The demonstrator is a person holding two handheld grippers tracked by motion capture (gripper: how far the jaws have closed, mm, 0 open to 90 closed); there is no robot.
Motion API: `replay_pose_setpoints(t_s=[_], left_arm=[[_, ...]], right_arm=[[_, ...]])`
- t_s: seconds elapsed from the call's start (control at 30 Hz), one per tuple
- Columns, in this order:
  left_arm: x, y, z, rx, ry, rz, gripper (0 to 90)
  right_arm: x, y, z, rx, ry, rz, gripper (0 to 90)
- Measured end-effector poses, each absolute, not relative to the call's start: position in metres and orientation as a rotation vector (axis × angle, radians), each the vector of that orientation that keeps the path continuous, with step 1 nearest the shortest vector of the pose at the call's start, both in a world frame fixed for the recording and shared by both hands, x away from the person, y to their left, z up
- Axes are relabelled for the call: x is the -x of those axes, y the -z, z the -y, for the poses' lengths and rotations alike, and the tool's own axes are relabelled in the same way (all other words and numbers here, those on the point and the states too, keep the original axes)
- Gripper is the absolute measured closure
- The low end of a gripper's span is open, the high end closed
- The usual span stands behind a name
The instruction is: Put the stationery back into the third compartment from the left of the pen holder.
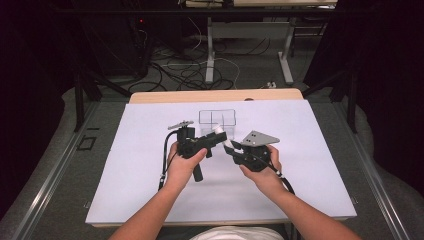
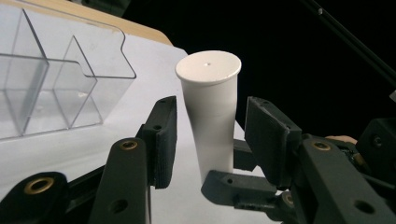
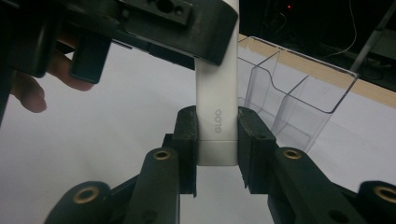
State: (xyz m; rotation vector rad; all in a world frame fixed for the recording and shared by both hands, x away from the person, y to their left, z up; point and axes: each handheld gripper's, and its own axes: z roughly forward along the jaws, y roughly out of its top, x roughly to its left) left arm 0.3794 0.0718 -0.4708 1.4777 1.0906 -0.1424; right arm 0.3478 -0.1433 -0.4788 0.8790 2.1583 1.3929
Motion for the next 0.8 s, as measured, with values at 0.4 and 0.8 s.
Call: replay_pose_setpoints(t_s=[0.4,0.8], left_arm=[[-0.382,0.477,-0.057,-1.486,0.135,-1.089,58.3],[-0.384,0.475,-0.063,-1.470,0.131,-1.111,62.4]], right_arm=[[-0.344,0.479,0.140,-0.872,-1.427,-2.174,71.4],[-0.342,0.481,0.138,-0.860,-1.424,-2.197,71.4]])
